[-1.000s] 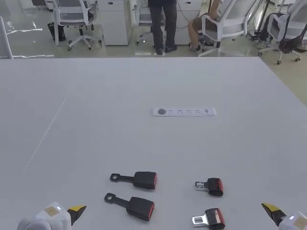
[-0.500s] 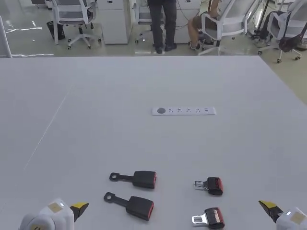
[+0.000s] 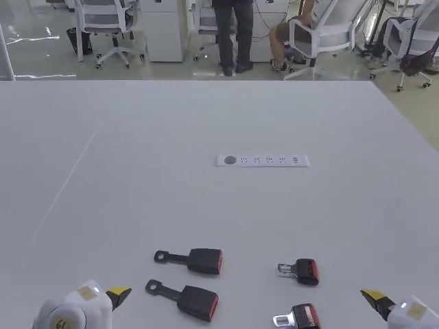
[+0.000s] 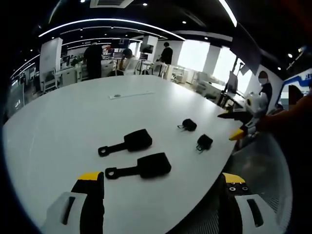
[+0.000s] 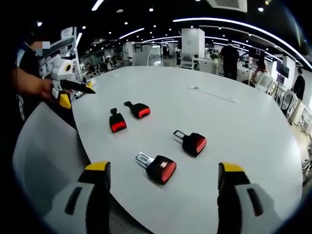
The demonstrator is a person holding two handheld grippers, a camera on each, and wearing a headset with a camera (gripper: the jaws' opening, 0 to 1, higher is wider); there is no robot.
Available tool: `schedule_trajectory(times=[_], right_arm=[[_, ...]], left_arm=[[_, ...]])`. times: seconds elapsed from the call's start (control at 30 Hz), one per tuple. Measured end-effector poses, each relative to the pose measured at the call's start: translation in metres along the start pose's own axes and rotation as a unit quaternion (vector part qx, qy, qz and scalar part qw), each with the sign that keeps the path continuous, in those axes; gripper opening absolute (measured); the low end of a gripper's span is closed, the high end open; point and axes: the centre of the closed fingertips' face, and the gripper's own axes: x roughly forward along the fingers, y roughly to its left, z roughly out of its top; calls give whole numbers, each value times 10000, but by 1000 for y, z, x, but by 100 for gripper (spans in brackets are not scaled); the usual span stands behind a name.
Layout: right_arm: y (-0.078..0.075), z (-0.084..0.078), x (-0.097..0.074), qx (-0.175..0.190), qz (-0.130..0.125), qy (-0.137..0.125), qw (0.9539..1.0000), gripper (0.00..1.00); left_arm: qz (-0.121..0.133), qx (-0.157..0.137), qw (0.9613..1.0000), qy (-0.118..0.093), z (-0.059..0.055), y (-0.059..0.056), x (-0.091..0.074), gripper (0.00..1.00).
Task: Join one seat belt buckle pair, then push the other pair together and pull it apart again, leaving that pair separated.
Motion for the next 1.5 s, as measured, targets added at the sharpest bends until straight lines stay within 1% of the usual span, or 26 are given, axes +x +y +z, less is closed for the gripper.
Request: schedule_trajectory(times=[0.07, 0.2, 0.3, 0.4, 0.5, 0.67, 0.77, 0.9, 0.93, 1.0, 1.07, 1.1, 1.13, 1.2, 1.23, 1.27, 1.33, 1.4, 1.43, 1.47, 1.5], right_arm=[[-1, -1, 3, 0, 40, 47, 10000, 93], [-2, -1, 9, 32, 105, 101, 9999, 92], [-4, -3, 15, 4, 191, 176, 9997, 91], [-4, -1, 19, -65, 268, 143, 9995, 86], [-5, -2, 25, -78, 351, 222, 9991, 86], [-3, -4, 32, -226, 518, 332, 9978, 84], [-4, -3, 36, -324, 602, 335, 9971, 83], [-4, -8, 43, -384, 726, 470, 9955, 82], [-4, -8, 43, -391, 741, 483, 9953, 82], [-2, -12, 46, -417, 886, 587, 9935, 80], [0, -13, 48, -554, 993, 651, 9914, 75], [1, -14, 49, -588, 1039, 688, 9905, 75], [1, -15, 51, -611, 1078, 715, 9897, 75], [3, -16, 54, -653, 1190, 765, 9878, 75], [4, -17, 55, -659, 1253, 822, 9865, 75], [5, -18, 57, -661, 1286, 848, 9858, 75], [5, -19, 60, -678, 1361, 873, 9845, 74], [5, -21, 63, -713, 1446, 951, 9823, 74], [5, -21, 64, -753, 1477, 960, 9815, 74], [5, -22, 66, -805, 1527, 984, 9801, 74], [6, -23, 67, -824, 1571, 1021, 9788, 73]], left_arm=[[-35, -18, 10000, -4, 1, 1, 2, 99], [-81, 70, 9999, 93, 0, 3, 9, 99], [-115, 83, 9998, 147, -1, 5, 13, 99], [-169, 79, 9997, 168, 0, 7, 18, 98], [-204, 114, 9995, 201, -1, 8, 22, 98], [-291, 213, 9987, 359, -4, 11, 31, 98], [-322, 304, 9981, 426, -4, 13, 37, 99], [-435, 363, 9971, 516, -6, 13, 44, 98], [-468, 430, 9963, 579, -7, 13, 48, 98], [-530, 532, 9949, 671, -9, 13, 53, 99], [-689, 634, 9926, 776, -11, 11, 58, 98], [-727, 711, 9916, 800, -11, 11, 60, 98], [-801, 846, 9895, 855, -13, 10, 63, 97], [-916, 915, 9868, 969, -16, 9, 67, 94], [-970, 1003, 9850, 1015, -17, 9, 70, 92], [-988, 1049, 9840, 1049, -18, 9, 72, 90], [-1051, 1097, 9816, 1157, -20, 10, 76, 89], [-1131, 1219, 9787, 1204, -20, 10, 79, 88], [-1160, 1322, 9767, 1231, -21, 10, 81, 87], [-1208, 1439, 9735, 1305, -22, 10, 83, 85], [-1236, 1501, 9717, 1338, -23, 10, 84, 84]])
